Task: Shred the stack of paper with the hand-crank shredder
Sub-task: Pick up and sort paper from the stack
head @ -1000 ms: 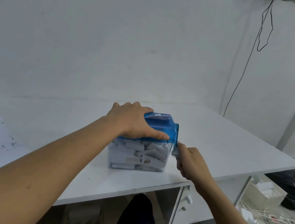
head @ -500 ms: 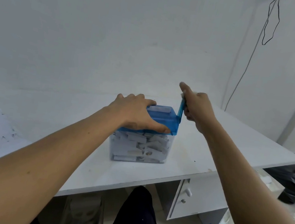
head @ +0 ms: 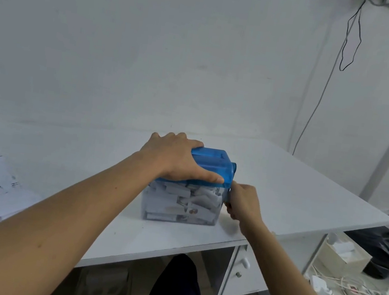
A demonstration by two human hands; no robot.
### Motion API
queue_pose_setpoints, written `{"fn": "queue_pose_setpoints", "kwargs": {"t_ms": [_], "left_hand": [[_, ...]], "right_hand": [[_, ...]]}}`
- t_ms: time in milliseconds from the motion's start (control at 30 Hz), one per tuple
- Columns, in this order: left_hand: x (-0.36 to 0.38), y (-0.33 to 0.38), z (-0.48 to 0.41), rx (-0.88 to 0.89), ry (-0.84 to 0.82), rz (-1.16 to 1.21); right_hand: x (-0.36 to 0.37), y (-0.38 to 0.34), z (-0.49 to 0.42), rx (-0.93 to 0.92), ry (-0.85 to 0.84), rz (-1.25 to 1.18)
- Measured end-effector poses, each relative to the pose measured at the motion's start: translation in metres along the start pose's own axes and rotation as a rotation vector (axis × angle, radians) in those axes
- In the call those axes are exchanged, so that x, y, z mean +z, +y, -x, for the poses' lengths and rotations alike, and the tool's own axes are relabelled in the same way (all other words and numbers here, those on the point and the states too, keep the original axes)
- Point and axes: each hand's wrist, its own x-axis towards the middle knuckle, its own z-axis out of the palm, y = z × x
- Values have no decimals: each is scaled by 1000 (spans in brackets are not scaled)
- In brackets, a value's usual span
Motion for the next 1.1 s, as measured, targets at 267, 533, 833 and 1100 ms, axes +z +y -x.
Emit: {"fn": "queue_pose_setpoints", "kwargs": {"t_ms": [267, 533, 833, 1100], "left_hand": [[-1, 1, -1, -9, -7, -1], [-3, 0, -2, 32, -15, -5], [-6, 4, 2, 22, -2, 23], [-2, 6, 3, -40, 38, 2]], "right_hand": [[-45, -41, 56, -109, -174, -112], [-34, -91, -5, -208, -140, -179], [-4, -32, -36, 31, -198, -103], [-8, -18, -21, 38, -183, 59]]}}
